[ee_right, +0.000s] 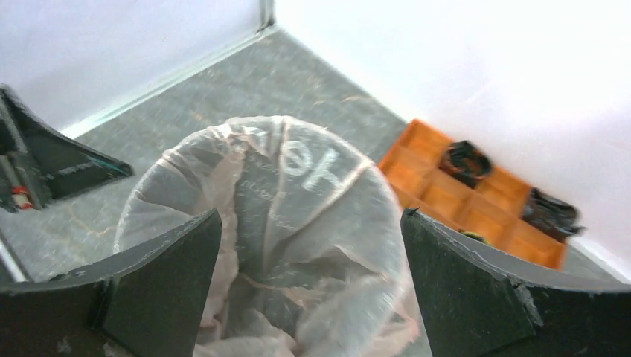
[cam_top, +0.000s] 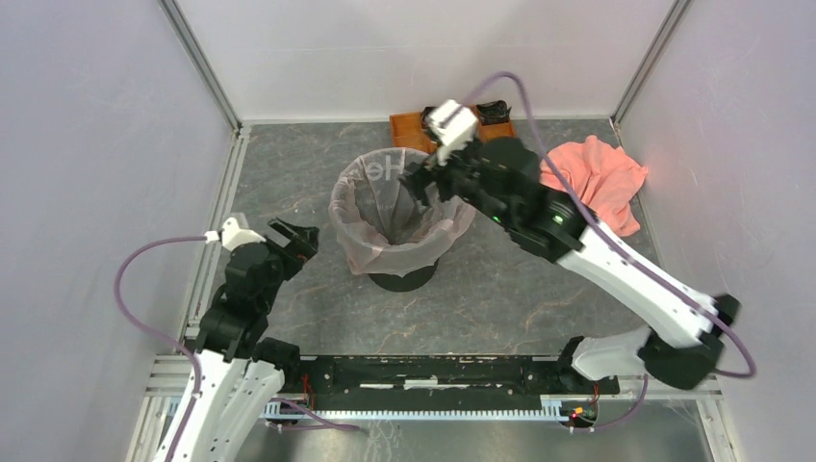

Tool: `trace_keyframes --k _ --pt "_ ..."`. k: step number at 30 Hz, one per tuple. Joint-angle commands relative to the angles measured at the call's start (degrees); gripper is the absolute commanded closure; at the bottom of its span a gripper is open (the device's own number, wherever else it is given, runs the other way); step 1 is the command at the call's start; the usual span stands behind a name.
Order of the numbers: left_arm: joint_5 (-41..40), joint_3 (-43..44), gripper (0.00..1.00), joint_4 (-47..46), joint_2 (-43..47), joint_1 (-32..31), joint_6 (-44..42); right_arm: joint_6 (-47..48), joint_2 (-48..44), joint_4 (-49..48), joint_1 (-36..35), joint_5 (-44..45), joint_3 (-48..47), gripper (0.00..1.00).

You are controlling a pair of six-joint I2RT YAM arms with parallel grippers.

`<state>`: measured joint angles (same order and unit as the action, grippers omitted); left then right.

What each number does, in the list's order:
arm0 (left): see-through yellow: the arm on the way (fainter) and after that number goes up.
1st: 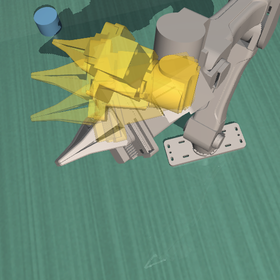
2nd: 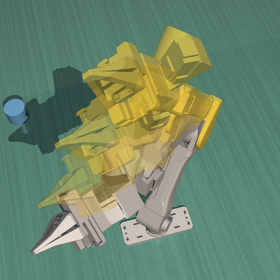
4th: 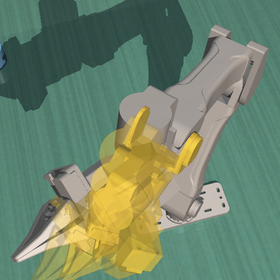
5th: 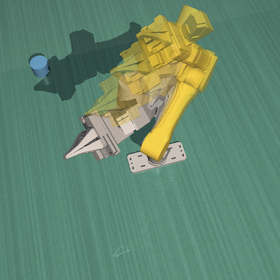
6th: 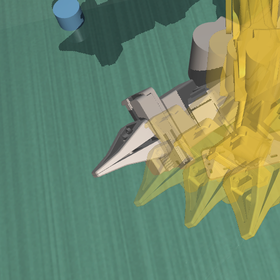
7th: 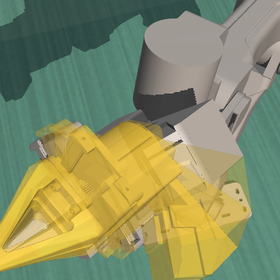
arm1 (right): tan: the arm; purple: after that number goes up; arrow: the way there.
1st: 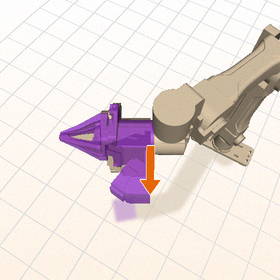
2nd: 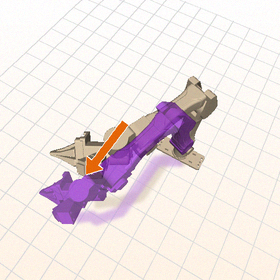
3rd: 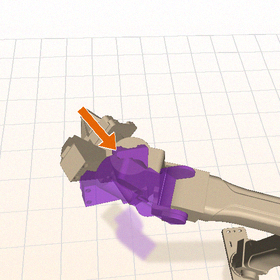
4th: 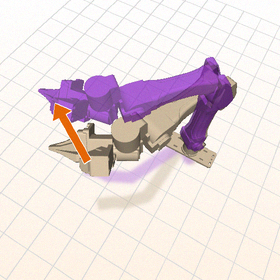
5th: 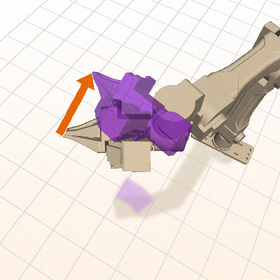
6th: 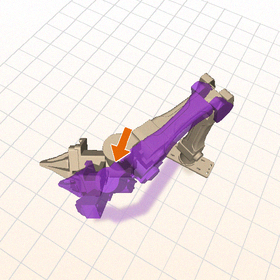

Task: Put the trash bags into the trash bin

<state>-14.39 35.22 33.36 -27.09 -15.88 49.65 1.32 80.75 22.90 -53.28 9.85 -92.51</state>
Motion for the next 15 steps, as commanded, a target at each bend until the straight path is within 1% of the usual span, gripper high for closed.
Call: trace_keyframes --k 1,3,6,7,9,10,12,13,15 --pt "-6.08 5.69 0.0 -0.98 2.64 0.05 -1.56 3.6 -10.23 -9.33 -0.34 10.81 11.59 0.02" --pt "-6.92 7.07 0.0 -2.31 1.8 0.03 -4.01 4.26 -15.33 -12.03 -0.28 16.24 17.31 0.02" --pt "-8.3 9.62 0.0 -2.87 -2.92 0.06 -7.95 3.49 -19.99 -14.1 0.15 25.97 24.62 0.02" --pt "-9.41 10.82 0.01 -2.17 -5.25 0.06 -9.28 2.75 -20.67 -13.64 0.72 30.12 26.12 0.02" --pt "-14.13 13.62 0.0 0.88 -9.95 0.1 -9.95 0.64 -20.76 -11.02 3.63 36.23 27.9 0.02" --pt "-16.14 14.62 0.0 1.77 -11.85 0.06 -10.3 -2.08 -20.52 -8.17 6.86 36.65 28.19 0.02" --pt "-18.35 16.02 0.0 1.83 -15.56 0.06 -11.66 -7.18 -20.47 -4.75 15.76 30.12 29.24 0.02" --pt "-18.75 16.72 0.0 1.61 -17.27 0.06 -11.94 -8.44 -20.72 -4.61 20.84 23.89 30.88 0.02" --pt "-18.5 17.48 0.0 0.39 -20.35 0.46 -12.2 -10.13 -21.36 -6.83 27.43 14.0 34.4 0.02"
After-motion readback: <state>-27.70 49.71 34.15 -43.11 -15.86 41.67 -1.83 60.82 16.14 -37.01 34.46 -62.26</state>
